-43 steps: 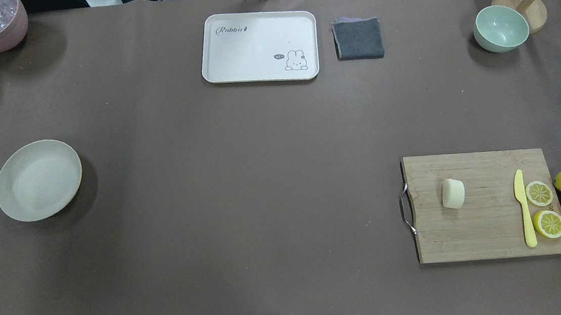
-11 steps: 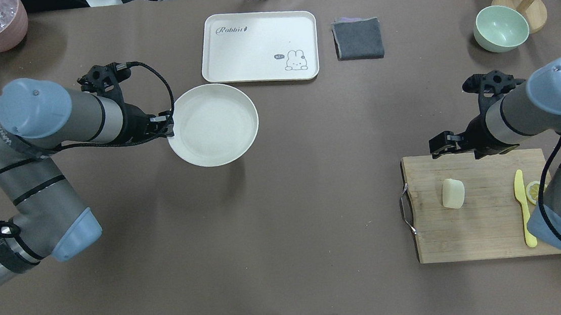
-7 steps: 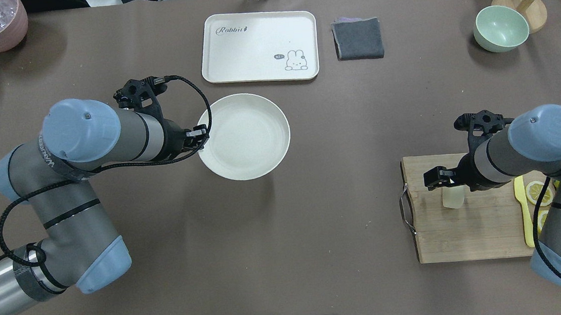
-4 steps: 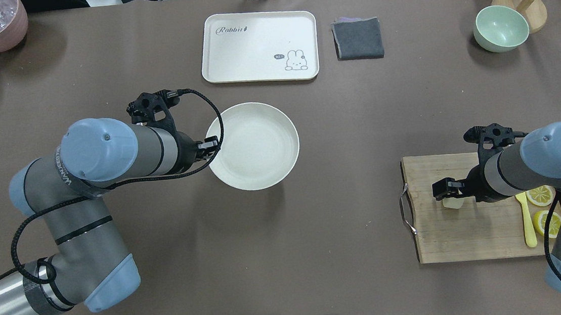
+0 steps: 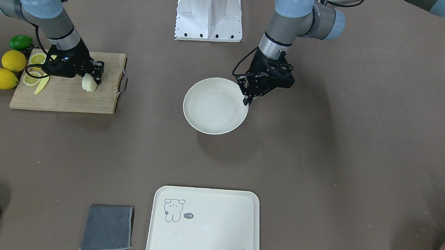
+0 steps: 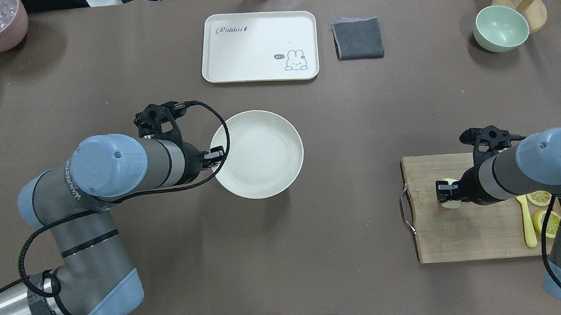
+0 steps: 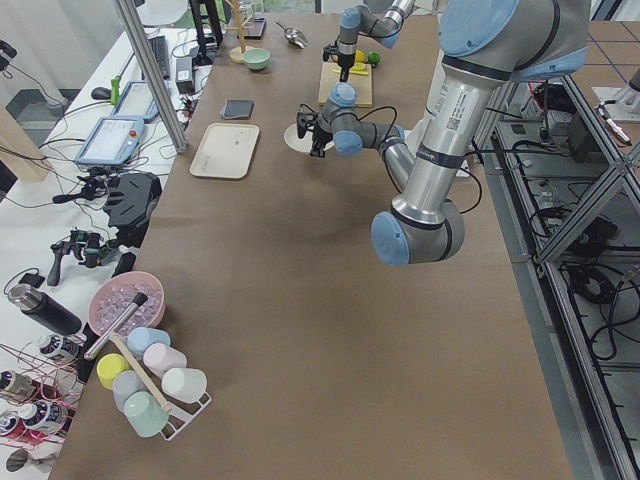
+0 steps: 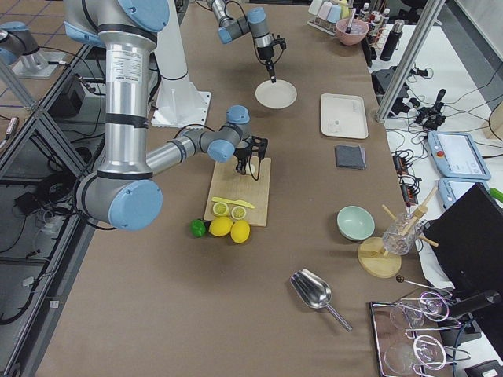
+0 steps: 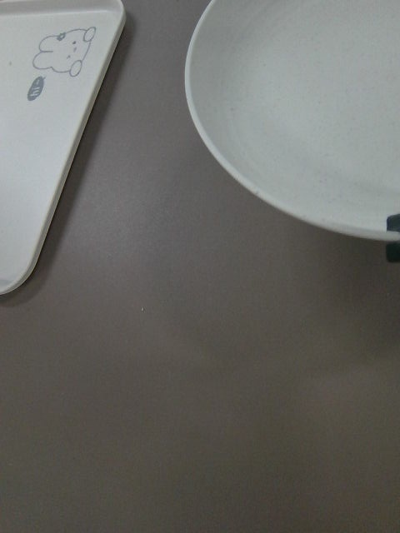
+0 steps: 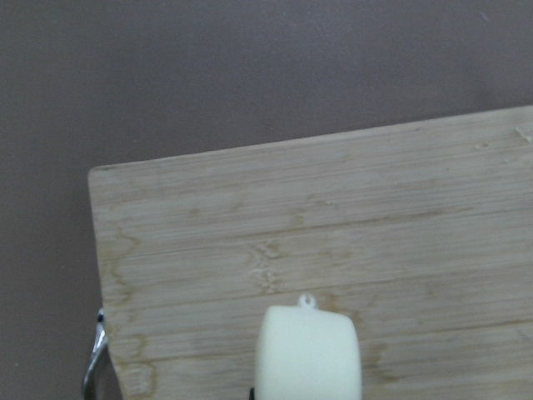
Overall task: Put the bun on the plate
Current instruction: 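Slide plate nearer with left gripper while right grasps and lifts cream bun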
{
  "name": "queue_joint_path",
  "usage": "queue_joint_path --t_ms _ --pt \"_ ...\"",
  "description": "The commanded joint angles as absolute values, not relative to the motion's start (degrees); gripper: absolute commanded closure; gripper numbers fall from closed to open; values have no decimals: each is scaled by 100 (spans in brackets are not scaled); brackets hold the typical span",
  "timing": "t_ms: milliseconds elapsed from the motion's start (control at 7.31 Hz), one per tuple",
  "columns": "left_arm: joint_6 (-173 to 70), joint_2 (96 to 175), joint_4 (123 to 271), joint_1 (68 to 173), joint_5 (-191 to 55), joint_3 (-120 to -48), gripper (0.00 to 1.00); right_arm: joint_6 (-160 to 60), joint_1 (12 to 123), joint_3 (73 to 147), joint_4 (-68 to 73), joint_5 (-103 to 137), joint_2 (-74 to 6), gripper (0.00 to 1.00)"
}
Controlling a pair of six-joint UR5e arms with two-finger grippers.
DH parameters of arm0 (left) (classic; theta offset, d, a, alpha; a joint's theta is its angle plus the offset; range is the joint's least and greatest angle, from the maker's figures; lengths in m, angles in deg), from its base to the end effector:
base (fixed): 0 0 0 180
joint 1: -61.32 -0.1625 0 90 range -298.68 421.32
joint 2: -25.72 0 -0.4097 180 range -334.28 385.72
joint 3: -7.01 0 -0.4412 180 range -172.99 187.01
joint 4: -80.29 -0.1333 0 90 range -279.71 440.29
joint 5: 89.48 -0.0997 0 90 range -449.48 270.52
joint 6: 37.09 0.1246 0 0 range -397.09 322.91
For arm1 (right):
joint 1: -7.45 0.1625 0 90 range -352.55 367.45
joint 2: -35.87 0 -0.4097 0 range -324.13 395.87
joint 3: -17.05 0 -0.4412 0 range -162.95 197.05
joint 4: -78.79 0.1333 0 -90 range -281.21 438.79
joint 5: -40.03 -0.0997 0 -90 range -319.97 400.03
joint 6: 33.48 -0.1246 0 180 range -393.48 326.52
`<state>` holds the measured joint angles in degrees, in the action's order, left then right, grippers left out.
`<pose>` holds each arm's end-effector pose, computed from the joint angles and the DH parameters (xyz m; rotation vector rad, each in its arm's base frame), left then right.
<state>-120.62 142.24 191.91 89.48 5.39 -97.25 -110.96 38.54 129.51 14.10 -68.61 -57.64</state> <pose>0.5356 -0.4259 0.2101 0.2520 1.0661 -0.2939 -0.4193 -0.3620 0.4431 -0.0025 -0.8261 0.1799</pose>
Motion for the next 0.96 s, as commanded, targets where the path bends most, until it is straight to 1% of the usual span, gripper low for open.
queue_joint_path --t_ms 0,137,410,547,684,821 --pt "-12190 14218 19191 8621 212 -9732 100 -11100 3874 13052 1411 -6878 -5756 100" --pt "-12329 14209 19191 8428 1 -9715 100 -11100 3891 13070 1411 -6869 -5756 100" --pt "-12627 14217 19113 7526 -805 -9671 100 -11100 4005 13228 1332 -6948 -5477 100" --pt "-12682 14226 19103 7303 -975 -9618 100 -11100 3997 13193 1323 -6957 -5309 100" --pt "-12682 14209 19103 7353 -977 -9600 98 -11100 4005 13219 975 -6966 -5012 100" --pt "-12630 14191 19103 7580 -950 -9591 2 -11100 4014 13245 336 -6966 -4521 100"
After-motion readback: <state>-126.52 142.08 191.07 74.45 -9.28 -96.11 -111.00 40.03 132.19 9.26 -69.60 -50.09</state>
